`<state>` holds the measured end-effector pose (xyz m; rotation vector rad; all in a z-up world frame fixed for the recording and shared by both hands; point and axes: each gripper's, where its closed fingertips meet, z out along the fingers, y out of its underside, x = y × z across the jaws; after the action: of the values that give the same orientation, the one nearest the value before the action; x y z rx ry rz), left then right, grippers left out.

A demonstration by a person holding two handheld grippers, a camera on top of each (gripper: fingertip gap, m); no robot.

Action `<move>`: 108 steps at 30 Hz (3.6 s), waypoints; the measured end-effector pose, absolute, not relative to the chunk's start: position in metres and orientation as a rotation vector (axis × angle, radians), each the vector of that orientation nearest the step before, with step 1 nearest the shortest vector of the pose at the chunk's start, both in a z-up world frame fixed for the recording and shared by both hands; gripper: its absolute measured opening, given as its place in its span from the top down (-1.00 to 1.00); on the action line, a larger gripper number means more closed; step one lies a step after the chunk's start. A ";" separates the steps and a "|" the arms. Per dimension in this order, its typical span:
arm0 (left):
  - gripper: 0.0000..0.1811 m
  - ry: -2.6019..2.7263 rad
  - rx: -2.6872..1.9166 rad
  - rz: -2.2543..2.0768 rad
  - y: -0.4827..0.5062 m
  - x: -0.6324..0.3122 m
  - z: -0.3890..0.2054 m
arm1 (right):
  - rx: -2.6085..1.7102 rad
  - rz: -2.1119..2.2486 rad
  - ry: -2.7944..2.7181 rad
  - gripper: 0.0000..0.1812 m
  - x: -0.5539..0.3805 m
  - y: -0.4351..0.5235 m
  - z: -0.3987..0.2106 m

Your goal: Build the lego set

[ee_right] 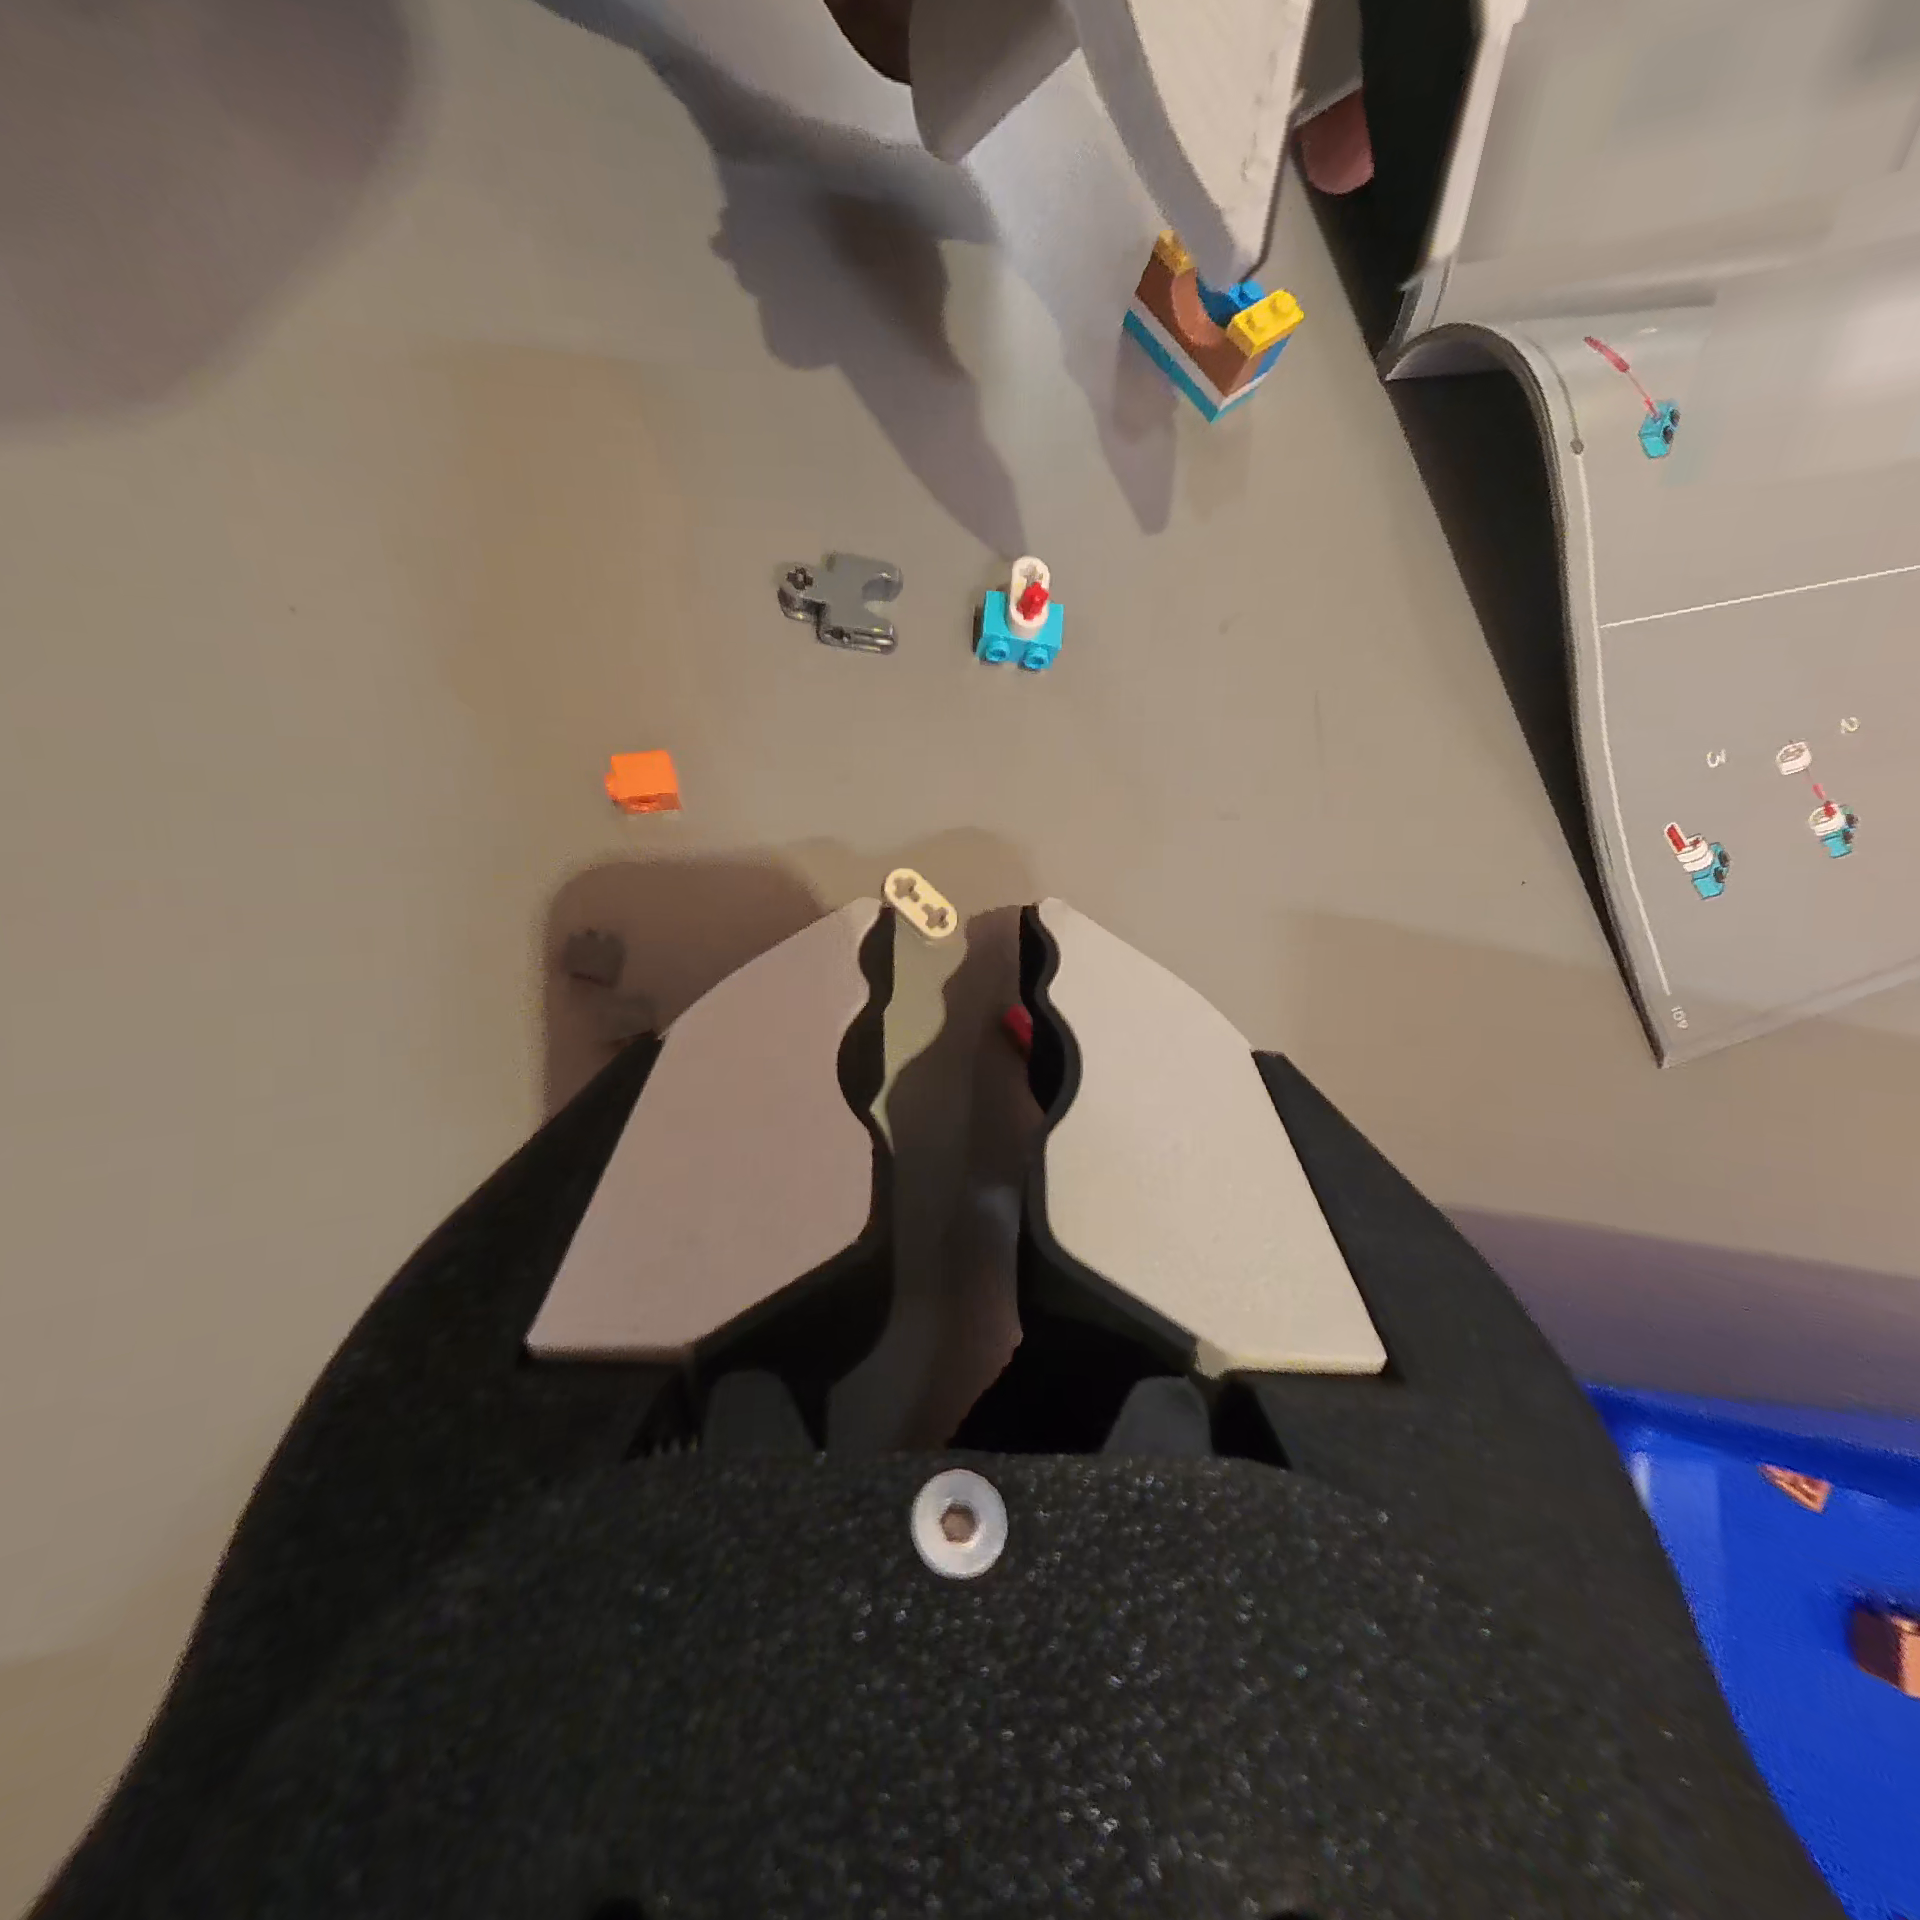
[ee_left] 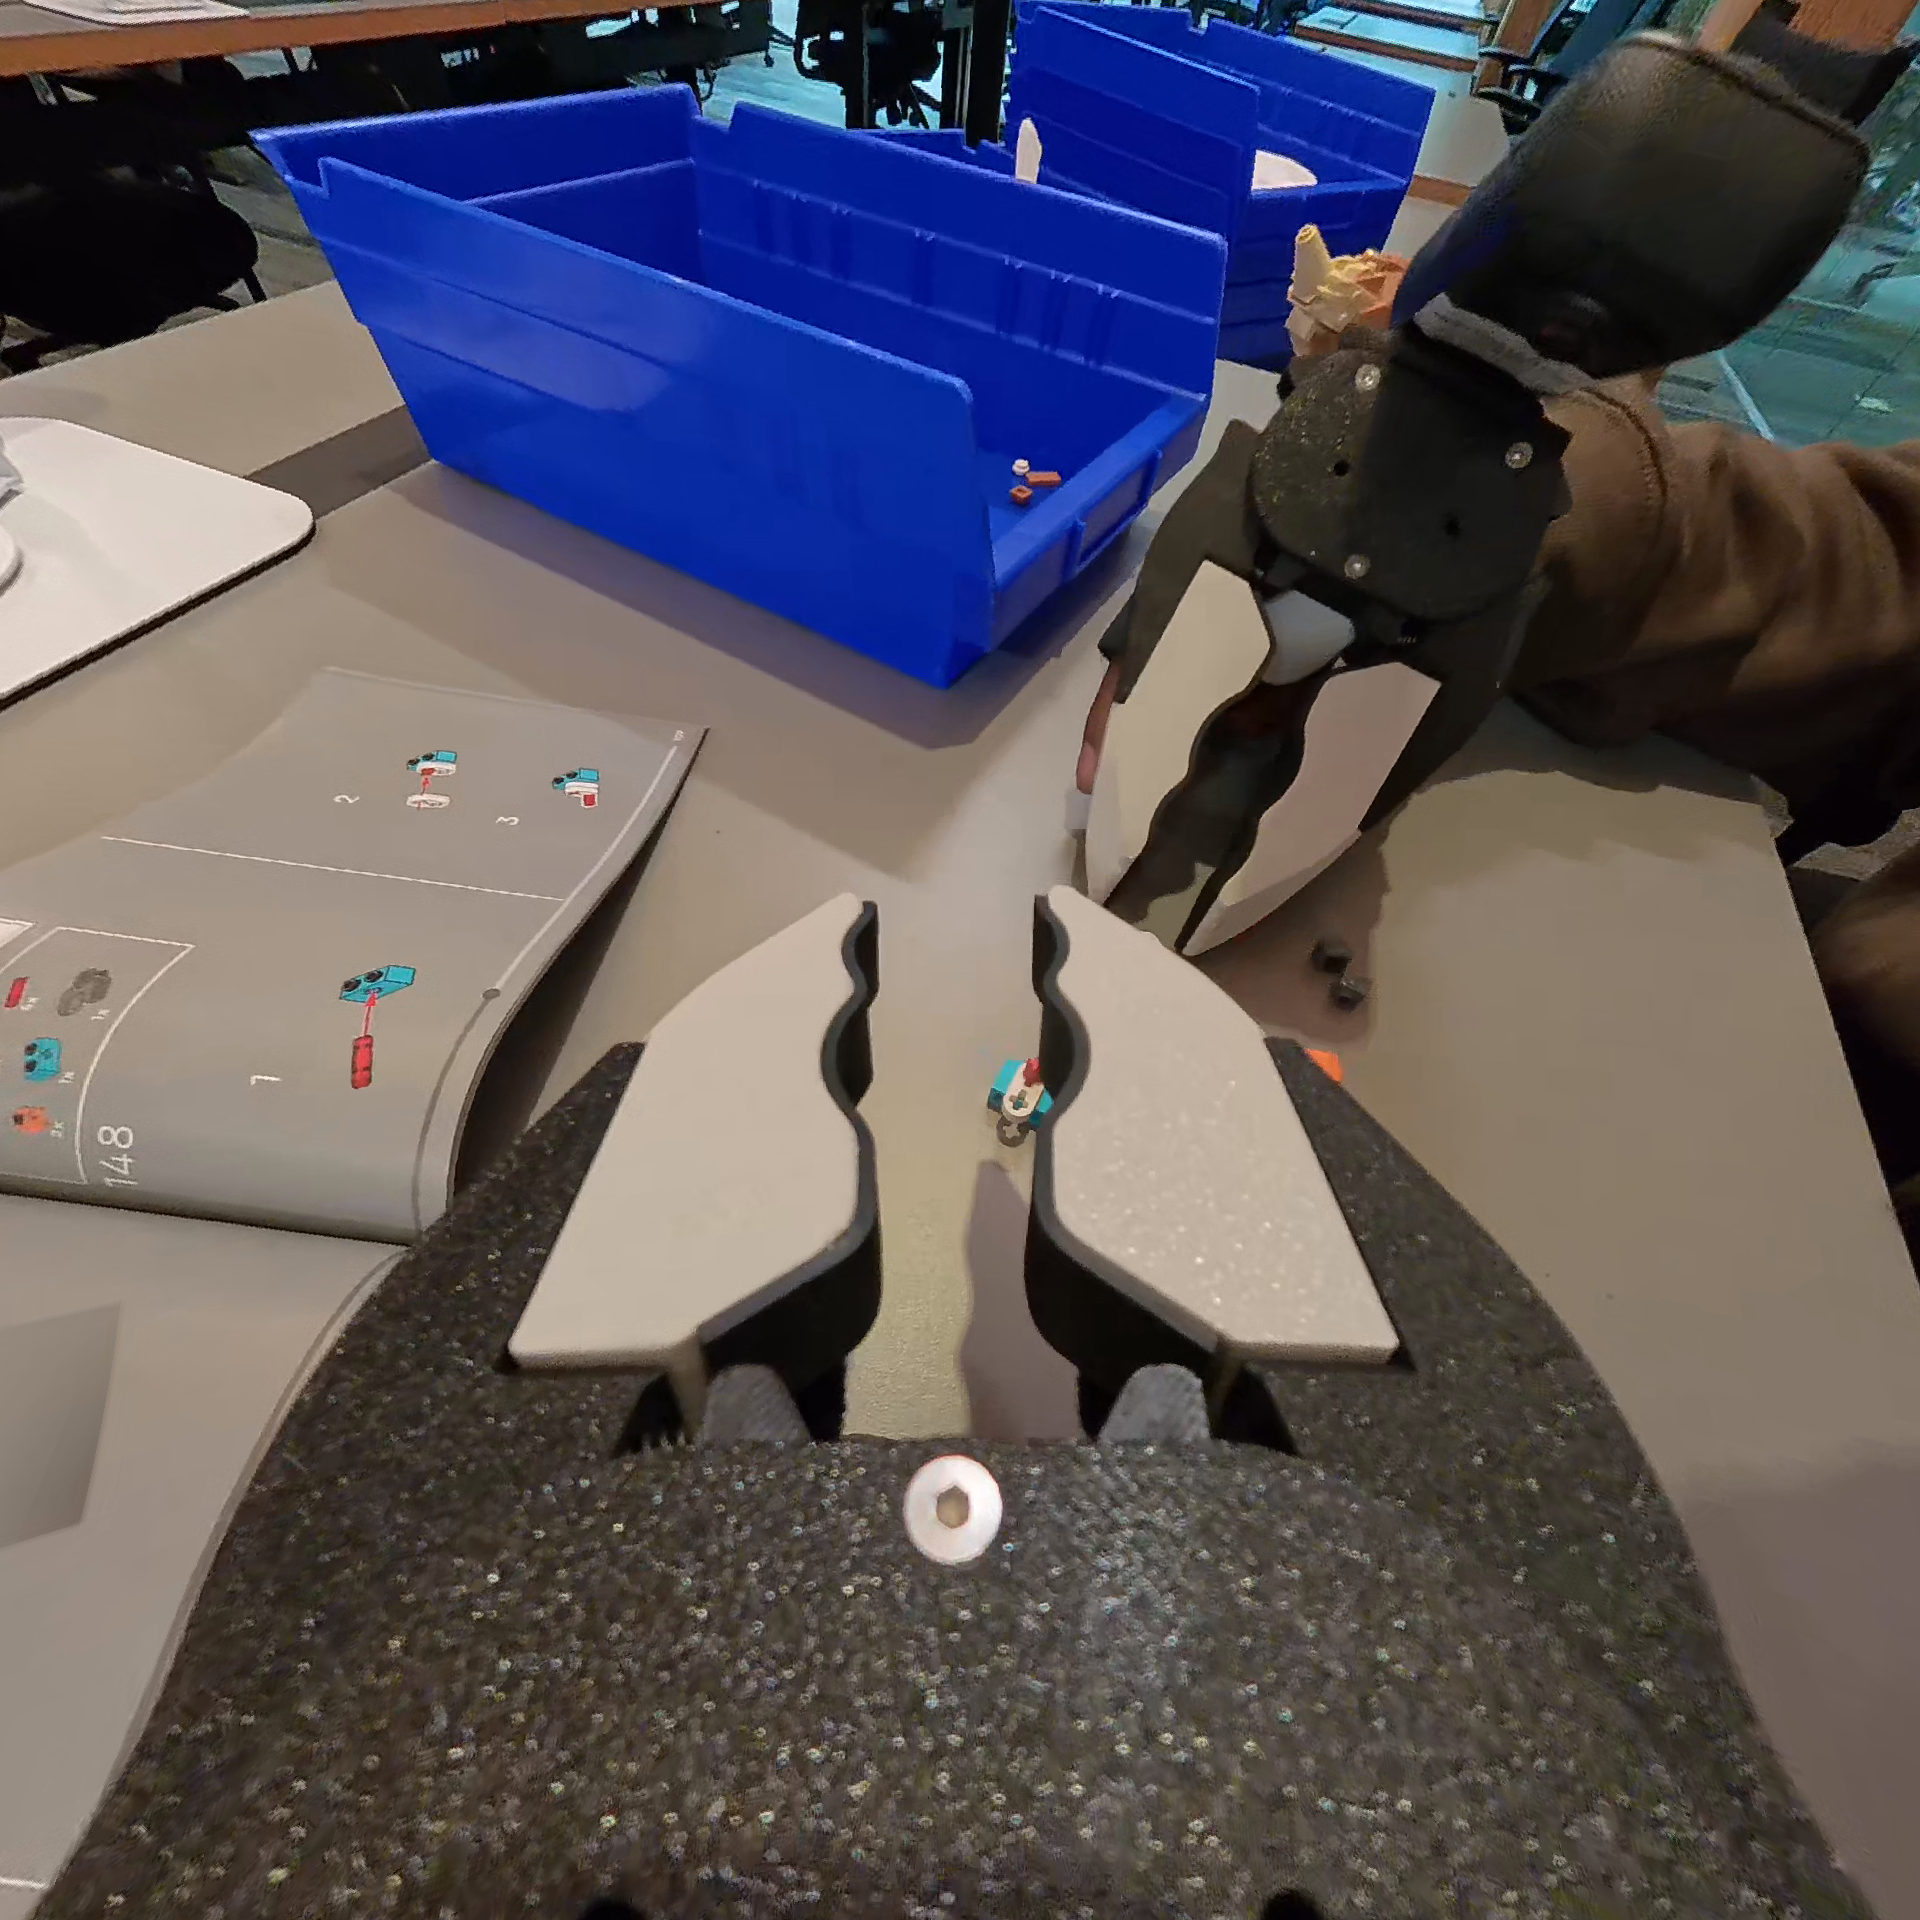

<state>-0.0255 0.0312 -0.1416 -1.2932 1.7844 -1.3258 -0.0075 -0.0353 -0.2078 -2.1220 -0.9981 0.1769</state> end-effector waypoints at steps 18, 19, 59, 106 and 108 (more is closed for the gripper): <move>0.69 1.793 -1.301 -1.351 0.028 -0.026 -0.142 | -2.121 0.269 -0.955 0.79 -0.013 -0.034 -0.205; 0.69 1.790 -1.302 -1.354 0.028 -0.026 -0.142 | -2.126 0.270 -0.955 0.79 -0.012 -0.034 -0.205; 0.72 1.783 -1.349 -1.427 0.024 -0.025 -0.142 | -2.145 0.317 -0.898 0.83 -0.026 -0.024 -0.204; 0.92 2.096 -0.882 -1.215 -0.012 -0.043 -0.160 | -1.960 0.321 -0.781 0.89 -0.045 -0.008 -0.159; 0.92 2.106 -0.906 -1.198 -0.004 -0.044 -0.162 | -1.984 0.327 -0.768 0.78 -0.042 -0.006 -0.164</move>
<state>-0.0444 -0.0039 -0.1616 -0.9058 2.1062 -1.1983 -0.0417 -0.0057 -0.1643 -1.9839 -0.7681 0.3269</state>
